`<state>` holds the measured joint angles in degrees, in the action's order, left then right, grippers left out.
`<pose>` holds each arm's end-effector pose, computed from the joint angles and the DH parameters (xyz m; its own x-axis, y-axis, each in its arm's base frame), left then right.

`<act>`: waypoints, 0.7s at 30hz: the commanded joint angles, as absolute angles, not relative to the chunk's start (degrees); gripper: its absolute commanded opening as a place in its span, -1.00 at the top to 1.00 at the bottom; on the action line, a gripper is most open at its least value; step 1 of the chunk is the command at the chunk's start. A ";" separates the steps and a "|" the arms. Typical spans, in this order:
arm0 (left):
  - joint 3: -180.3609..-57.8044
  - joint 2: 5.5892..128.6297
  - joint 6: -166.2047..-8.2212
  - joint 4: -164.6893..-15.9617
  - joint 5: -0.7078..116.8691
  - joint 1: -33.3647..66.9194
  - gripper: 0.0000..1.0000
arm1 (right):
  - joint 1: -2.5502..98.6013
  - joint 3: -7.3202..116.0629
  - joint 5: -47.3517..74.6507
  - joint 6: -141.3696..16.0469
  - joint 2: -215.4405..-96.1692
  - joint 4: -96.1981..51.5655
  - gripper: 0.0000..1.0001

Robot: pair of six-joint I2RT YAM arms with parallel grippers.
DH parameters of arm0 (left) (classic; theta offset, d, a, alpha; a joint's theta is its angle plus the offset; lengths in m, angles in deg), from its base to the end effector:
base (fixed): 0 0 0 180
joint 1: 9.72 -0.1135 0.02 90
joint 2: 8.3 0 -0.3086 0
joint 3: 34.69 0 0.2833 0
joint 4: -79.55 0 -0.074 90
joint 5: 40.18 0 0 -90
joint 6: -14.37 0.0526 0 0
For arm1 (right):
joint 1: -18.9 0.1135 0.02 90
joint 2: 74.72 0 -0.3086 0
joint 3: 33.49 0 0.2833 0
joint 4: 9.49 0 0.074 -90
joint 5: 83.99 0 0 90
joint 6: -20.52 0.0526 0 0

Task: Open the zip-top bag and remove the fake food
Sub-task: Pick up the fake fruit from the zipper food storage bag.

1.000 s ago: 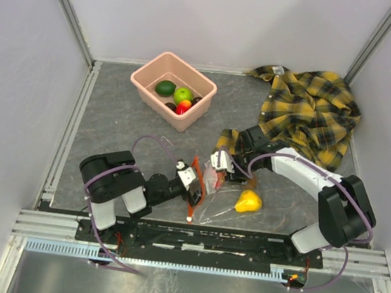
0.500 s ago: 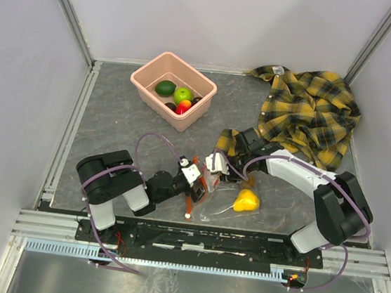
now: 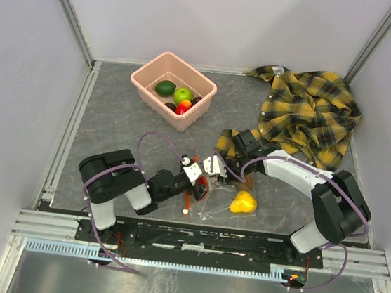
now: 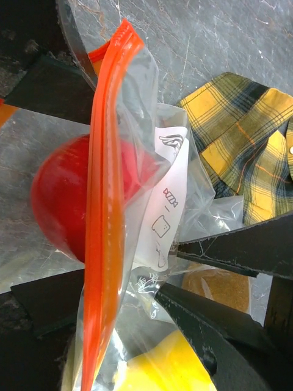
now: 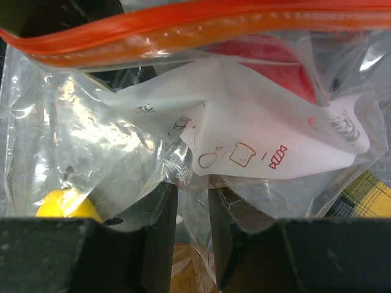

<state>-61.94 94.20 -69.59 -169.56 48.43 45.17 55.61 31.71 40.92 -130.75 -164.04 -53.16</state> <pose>0.1648 -0.2322 0.1273 0.0234 0.1496 -0.9885 0.8059 0.5822 0.1072 0.2379 0.2149 0.1979 0.2252 -0.7291 -0.6463 -0.9698 -0.2314 -0.0768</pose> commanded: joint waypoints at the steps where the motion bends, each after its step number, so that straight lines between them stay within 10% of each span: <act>1: -63.26 95.89 -69.94 -174.17 48.51 45.41 -0.98 | 56.13 32.98 46.21 -131.13 -163.16 -54.08 0.31; 14: -63.92 98.81 -69.92 -172.74 49.87 45.33 -0.95 | 56.12 33.43 43.41 -133.36 -164.02 -55.47 0.33; 21: -63.20 96.68 -69.75 -171.77 50.01 45.34 -0.59 | 56.15 33.42 42.42 -133.46 -164.47 -55.49 0.33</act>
